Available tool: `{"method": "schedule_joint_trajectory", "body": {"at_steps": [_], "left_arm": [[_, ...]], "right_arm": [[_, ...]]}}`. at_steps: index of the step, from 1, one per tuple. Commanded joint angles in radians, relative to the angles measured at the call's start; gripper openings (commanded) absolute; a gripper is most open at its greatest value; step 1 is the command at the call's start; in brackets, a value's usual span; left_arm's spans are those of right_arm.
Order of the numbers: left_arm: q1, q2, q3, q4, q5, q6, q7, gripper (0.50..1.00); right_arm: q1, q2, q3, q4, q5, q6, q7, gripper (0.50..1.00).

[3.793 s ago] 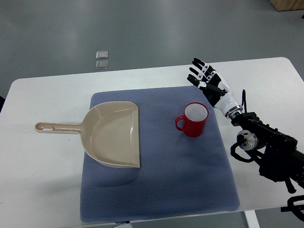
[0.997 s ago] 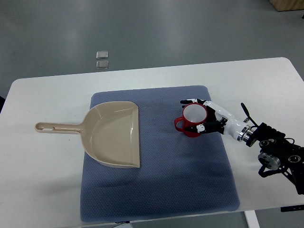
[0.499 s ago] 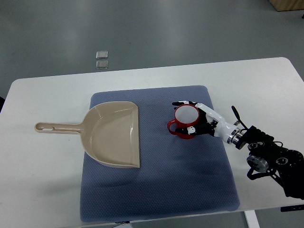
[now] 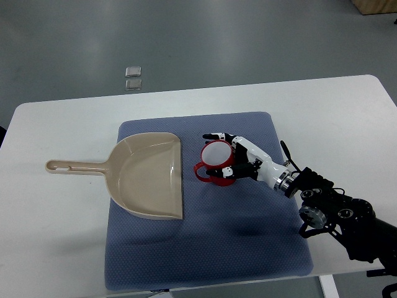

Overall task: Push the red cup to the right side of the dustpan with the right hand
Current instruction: 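Push the red mug with the right hand toward the dustpan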

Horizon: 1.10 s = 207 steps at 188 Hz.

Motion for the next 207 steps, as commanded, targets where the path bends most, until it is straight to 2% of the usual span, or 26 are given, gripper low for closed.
{"method": "schedule_joint_trajectory", "body": {"at_steps": [1, 107, 207], "left_arm": [[0.000, 0.000, 0.000, 0.000, 0.000, 0.000, 0.000, 1.000], [0.000, 0.000, -0.002, 0.005, 0.000, 0.000, 0.000, 1.000], [0.001, 0.000, -0.002, 0.006, 0.000, 0.000, 0.000, 1.000]], "right_arm": [[0.000, 0.023, -0.010, 0.000, -0.002, -0.009, 0.000, 0.932], [0.001, 0.084, -0.035, 0.005, -0.002, -0.043, 0.000, 0.932], [0.018, 0.064, -0.030, 0.003, 0.016, -0.024, 0.000, 0.934]]}}
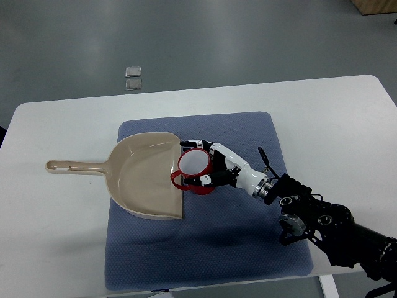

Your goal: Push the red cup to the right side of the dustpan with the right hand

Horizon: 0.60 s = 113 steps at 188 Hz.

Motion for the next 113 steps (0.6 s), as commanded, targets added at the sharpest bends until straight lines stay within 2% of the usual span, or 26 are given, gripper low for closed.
{"method": "schedule_joint_trajectory", "body": {"at_steps": [1, 63, 85, 113], "left_arm": [[0.001, 0.000, 0.000, 0.000, 0.000, 0.000, 0.000, 1.000], [0.000, 0.000, 0.002, 0.000, 0.000, 0.000, 0.000, 1.000], [0.000, 0.000, 0.002, -0.002, 0.000, 0.000, 0.000, 1.000], [0.000, 0.000, 0.003, -0.002, 0.000, 0.000, 0.000, 1.000]], "right_arm": [[0.015, -0.008, 0.002, 0.000, 0.011, 0.007, 0.000, 0.934], [0.046, -0.102, 0.019, 0.013, 0.055, 0.065, 0.000, 0.934], [0.067, -0.143, 0.019, 0.020, 0.118, 0.115, 0.000, 0.934], [0.090, -0.186, 0.019, 0.020, 0.146, 0.128, 0.000, 0.934]]}}
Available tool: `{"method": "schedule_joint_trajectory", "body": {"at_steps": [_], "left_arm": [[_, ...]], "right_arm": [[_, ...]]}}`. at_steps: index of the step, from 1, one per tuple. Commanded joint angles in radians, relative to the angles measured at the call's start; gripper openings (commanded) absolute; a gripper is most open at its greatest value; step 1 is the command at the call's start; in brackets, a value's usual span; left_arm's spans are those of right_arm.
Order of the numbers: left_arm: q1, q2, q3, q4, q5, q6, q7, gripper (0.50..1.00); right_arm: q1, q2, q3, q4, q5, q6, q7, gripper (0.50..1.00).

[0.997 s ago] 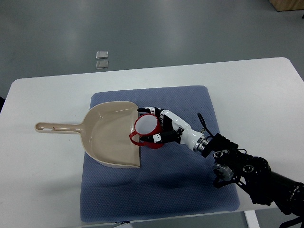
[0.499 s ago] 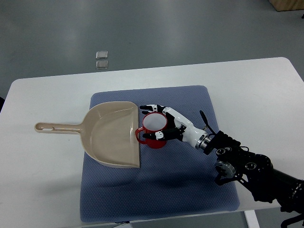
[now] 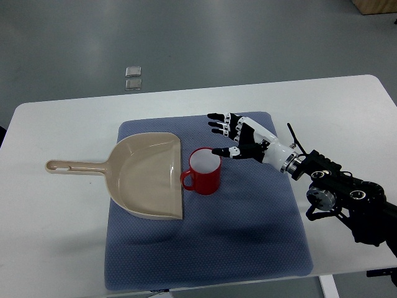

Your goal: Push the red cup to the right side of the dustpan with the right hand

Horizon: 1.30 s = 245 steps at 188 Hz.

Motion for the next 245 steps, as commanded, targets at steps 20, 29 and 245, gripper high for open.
{"method": "schedule_joint_trajectory", "body": {"at_steps": [20, 29, 245], "left_arm": [[0.000, 0.000, 0.002, -0.003, 0.000, 0.000, 0.000, 1.000], [0.000, 0.000, 0.002, -0.003, 0.000, 0.000, 0.000, 1.000], [0.001, 0.000, -0.002, -0.003, 0.000, 0.000, 0.000, 1.000]], "right_arm": [[0.024, -0.049, 0.000, 0.000, 0.021, 0.018, 0.000, 0.934], [0.030, -0.057, 0.000, -0.001, 0.021, 0.018, 0.000, 0.934], [0.030, 0.058, 0.049, -0.176, 0.709, 0.130, 0.000, 0.936]]}}
